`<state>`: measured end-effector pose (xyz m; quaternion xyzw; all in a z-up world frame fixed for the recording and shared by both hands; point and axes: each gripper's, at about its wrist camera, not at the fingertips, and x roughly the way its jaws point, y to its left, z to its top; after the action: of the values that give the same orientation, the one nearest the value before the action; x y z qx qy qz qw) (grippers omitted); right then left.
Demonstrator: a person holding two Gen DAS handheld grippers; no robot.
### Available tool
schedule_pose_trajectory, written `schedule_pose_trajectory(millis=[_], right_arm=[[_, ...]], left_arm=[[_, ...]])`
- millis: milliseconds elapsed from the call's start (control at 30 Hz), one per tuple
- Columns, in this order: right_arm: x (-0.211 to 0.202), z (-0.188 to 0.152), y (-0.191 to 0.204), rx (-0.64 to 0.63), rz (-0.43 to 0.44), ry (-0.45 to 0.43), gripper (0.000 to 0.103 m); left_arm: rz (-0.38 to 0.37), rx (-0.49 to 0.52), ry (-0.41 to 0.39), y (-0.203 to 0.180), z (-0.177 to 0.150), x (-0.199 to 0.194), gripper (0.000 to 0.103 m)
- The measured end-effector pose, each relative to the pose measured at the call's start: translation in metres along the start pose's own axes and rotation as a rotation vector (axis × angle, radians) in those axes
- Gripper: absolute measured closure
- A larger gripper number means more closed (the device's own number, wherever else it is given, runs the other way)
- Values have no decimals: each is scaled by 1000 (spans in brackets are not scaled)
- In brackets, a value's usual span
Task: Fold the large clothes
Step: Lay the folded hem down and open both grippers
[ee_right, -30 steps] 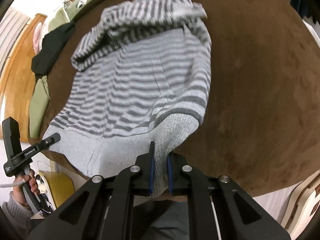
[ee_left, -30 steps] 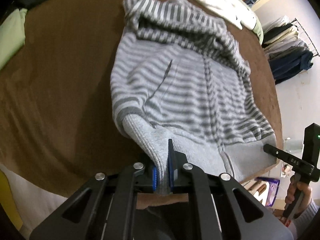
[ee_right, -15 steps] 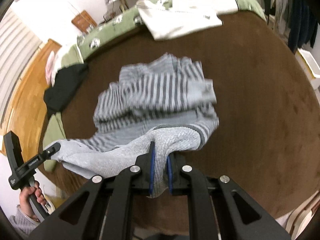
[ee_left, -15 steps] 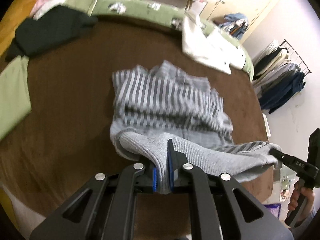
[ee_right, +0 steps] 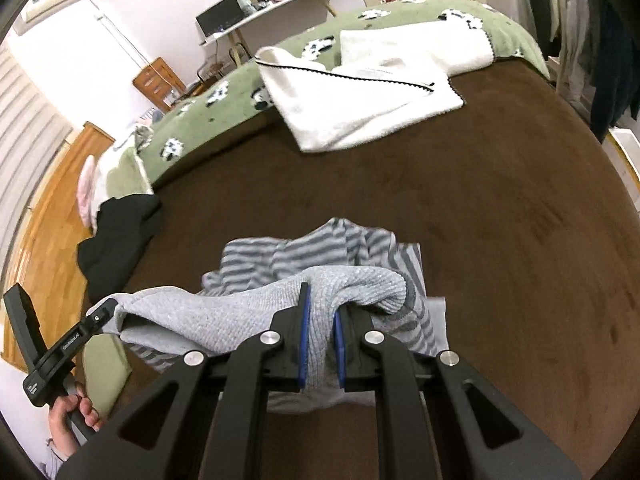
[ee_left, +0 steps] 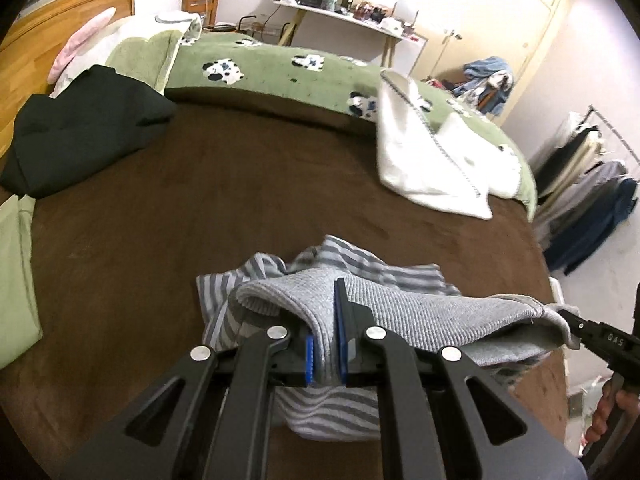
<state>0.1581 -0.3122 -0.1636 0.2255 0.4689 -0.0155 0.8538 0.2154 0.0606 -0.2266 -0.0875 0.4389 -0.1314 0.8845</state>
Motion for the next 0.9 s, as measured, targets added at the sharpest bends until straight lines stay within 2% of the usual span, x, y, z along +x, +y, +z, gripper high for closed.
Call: schedule_pose_trajectory(millis=[167,333,433,567,700,833,900], right_arm=[[78,29,-10,-21,-18,54,92],[140,29,-25,-26,-22,99,91],[172,23,-41,11,-14,138,90],[194,13,-52,4,-4,161,90],[193,10,-50,-14,-5,155,90],[192,14,-49,-18,7,171,86],[186,18,-49,-1,15,185,80]], left_arm=[[59,-9,33,5,10,72,92],[103,-1,119,17,6,150,91],[114,7,151,22,2,180,90],[126,41,155,24,-8,199,87],[129,37,139,26,-17,201,87],[118,29,150,26,-17,201,85],[101,17,174,29,-11,200,79]])
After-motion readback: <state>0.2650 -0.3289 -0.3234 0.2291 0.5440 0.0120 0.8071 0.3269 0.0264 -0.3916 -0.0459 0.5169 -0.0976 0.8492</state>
